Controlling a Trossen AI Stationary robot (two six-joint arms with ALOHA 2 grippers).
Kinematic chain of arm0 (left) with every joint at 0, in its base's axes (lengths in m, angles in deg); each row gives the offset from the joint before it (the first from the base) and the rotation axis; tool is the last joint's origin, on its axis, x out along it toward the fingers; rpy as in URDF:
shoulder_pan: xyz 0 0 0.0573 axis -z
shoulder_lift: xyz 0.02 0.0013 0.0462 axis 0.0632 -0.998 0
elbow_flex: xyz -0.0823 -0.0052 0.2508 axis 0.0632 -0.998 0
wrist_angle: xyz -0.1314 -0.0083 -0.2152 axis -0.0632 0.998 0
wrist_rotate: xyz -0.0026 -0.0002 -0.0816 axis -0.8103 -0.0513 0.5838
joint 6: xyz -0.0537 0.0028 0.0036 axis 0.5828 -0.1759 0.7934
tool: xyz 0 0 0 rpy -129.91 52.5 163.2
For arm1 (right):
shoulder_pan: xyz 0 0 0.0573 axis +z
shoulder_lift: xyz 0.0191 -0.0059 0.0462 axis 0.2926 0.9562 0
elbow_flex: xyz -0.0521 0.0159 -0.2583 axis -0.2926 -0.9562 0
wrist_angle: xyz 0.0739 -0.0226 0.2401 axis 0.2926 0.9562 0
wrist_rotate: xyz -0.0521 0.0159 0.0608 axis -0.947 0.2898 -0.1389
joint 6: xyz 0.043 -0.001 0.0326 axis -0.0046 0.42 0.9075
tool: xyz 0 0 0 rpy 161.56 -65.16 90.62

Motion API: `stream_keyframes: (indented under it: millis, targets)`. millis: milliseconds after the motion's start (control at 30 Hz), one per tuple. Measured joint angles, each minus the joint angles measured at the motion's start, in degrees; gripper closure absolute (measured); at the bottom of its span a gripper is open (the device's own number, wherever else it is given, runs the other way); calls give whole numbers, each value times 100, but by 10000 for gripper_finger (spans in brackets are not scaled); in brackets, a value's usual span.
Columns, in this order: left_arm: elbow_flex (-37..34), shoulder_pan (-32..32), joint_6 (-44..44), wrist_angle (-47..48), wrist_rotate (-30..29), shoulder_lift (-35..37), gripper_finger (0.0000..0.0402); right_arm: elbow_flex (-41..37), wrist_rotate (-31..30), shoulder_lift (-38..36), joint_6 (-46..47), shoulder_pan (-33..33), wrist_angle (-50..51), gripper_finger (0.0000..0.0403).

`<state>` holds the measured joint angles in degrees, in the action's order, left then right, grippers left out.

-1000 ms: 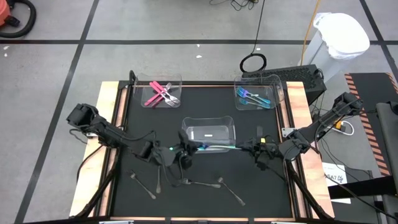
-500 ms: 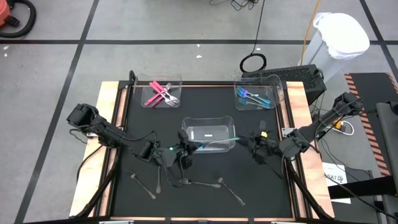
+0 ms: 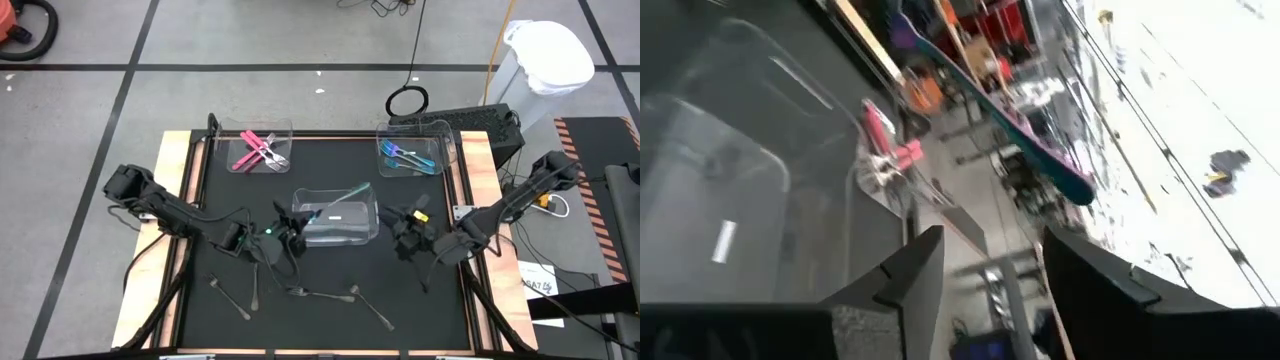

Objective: Sort silverware by color (type)
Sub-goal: Put the blue fork into the right transparent bin

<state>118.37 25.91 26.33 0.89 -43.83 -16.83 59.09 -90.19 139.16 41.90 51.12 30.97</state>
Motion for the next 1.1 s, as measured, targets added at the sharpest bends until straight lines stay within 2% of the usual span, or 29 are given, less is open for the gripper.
stream_keyframes:
  millis: [167,300,367,600,867,1033,1100]
  targets:
    - [-3,-66,492,697,100,170,401,551,-205,749,-55,-2,73,234]
    - [-4,-145,807,1193,880,252,401,972,-465,1460,-419,-25,80,234]
    - [-13,-167,829,1259,1053,245,401,1178,-640,1795,-567,-52,76,234]
    - [-13,-169,733,1319,1071,247,401,1782,-981,2529,-751,-185,465,234]
    - [-13,-156,637,1541,1084,246,401,1912,-959,2621,-210,-436,1018,256]
    - [-13,-156,492,1529,1086,245,402,1912,-116,2621,377,-623,1444,265]
    - [-13,-155,492,1529,1086,245,402,1912,-51,2622,534,-731,1521,263]
